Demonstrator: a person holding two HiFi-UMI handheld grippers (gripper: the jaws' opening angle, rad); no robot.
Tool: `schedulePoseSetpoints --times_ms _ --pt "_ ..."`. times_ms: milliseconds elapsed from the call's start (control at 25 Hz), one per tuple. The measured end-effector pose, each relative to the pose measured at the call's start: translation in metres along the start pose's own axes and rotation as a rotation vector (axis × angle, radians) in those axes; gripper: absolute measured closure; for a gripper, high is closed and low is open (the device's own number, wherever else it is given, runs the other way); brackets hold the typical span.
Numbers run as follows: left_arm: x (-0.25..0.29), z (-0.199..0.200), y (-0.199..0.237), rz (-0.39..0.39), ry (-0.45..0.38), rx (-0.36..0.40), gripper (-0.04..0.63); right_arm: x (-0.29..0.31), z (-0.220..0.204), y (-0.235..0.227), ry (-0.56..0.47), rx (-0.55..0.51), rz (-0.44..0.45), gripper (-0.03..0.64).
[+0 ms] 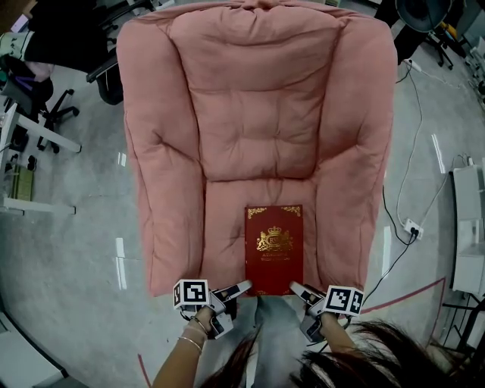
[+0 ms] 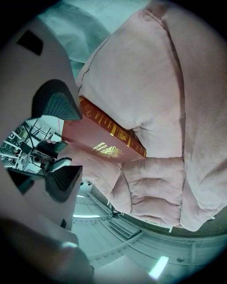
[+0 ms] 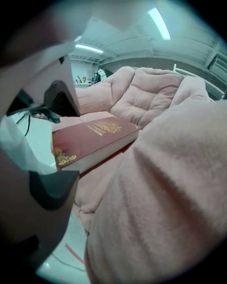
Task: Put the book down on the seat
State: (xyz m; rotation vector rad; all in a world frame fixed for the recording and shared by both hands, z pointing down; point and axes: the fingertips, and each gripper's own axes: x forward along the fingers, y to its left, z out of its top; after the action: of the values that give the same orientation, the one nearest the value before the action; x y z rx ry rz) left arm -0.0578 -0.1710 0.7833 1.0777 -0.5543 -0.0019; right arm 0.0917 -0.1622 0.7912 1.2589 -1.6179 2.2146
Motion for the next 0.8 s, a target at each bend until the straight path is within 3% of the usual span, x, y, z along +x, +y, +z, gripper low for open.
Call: schedulePoseSetpoints --times_ms 400,800 --pt "0.004 -0.028 -0.019 -0.041 -0.076 0.009 0.279 -0.015 -0.002 0.012 0.100 -0.097 0.035 0.255" --pt "0.002 -0.060 -0.049 -0.050 -0.178 0.000 0.364 -0.042 0.007 0.021 0.170 -0.147 0.068 0.256"
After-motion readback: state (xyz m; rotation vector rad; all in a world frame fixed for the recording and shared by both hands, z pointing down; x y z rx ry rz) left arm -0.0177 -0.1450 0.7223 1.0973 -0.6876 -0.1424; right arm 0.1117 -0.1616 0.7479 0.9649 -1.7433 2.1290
